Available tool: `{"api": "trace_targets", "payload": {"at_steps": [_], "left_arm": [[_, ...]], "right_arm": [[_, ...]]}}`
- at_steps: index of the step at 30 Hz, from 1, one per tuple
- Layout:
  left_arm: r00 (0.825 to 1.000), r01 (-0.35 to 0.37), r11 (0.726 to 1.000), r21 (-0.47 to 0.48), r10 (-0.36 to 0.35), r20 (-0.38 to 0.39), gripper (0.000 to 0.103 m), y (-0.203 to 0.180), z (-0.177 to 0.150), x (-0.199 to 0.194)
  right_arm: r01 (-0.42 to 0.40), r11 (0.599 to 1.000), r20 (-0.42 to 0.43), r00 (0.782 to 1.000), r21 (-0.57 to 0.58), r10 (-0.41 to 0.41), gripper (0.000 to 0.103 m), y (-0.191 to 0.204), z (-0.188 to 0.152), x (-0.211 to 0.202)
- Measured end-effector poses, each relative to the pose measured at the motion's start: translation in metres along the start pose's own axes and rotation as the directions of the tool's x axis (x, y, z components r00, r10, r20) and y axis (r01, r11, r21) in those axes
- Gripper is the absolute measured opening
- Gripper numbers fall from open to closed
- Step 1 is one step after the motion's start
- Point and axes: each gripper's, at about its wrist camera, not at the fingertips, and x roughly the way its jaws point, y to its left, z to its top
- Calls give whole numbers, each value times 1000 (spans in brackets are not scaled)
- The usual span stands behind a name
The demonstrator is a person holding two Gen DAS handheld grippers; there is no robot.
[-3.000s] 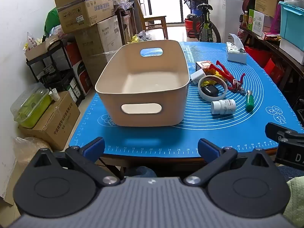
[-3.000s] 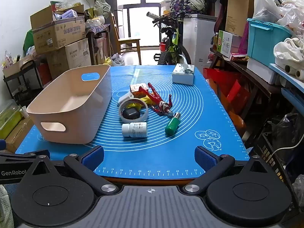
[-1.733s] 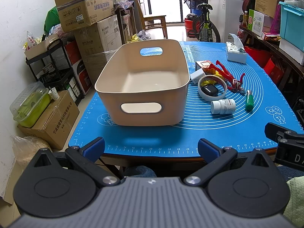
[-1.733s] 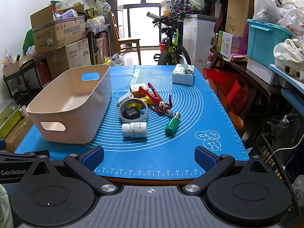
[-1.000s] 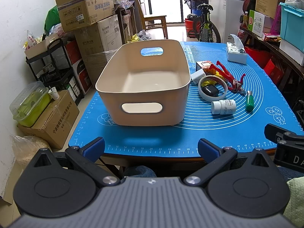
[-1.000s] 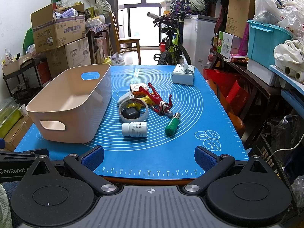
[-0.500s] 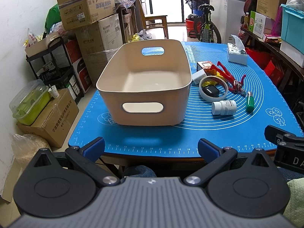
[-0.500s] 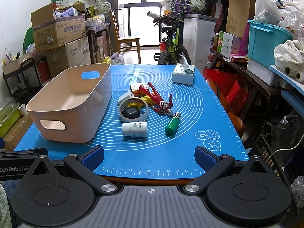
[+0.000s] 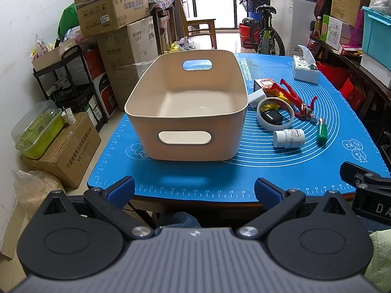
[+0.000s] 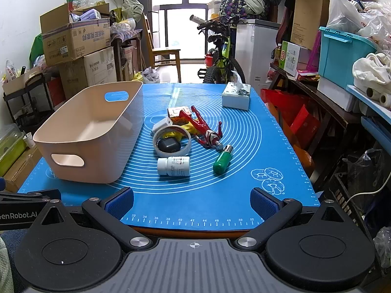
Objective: Organize rigid objects
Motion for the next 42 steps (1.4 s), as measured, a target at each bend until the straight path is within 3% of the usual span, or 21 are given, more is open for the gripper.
{"api": "trace_targets", "payload": {"at_steps": [15, 20, 23, 31, 42], "left_arm": [[1000, -1, 1000, -5, 1, -9, 103, 6, 7, -2], [1000, 22, 998, -67, -22, -10, 103, 16, 24, -1], [1000, 0, 994, -105, -2, -20, 103, 24, 43, 6], [998, -59, 988, -146, 55, -33, 103, 49, 92, 37], [991, -119, 980, -161, 106, -85, 102, 70, 144, 96]], "right_arm": [[15, 1000, -14, 1000, -11, -16, 101, 3, 10, 1], [-3, 1000, 0, 1000, -6, 3, 101, 4, 26, 3], [-17, 1000, 9, 1000, 1, 17, 101, 5, 41, 10], [-13, 1000, 18, 1000, -7, 13, 101, 17, 73, 56], [-10, 1000, -127, 992, 22, 13, 101, 14, 79, 149]]}}
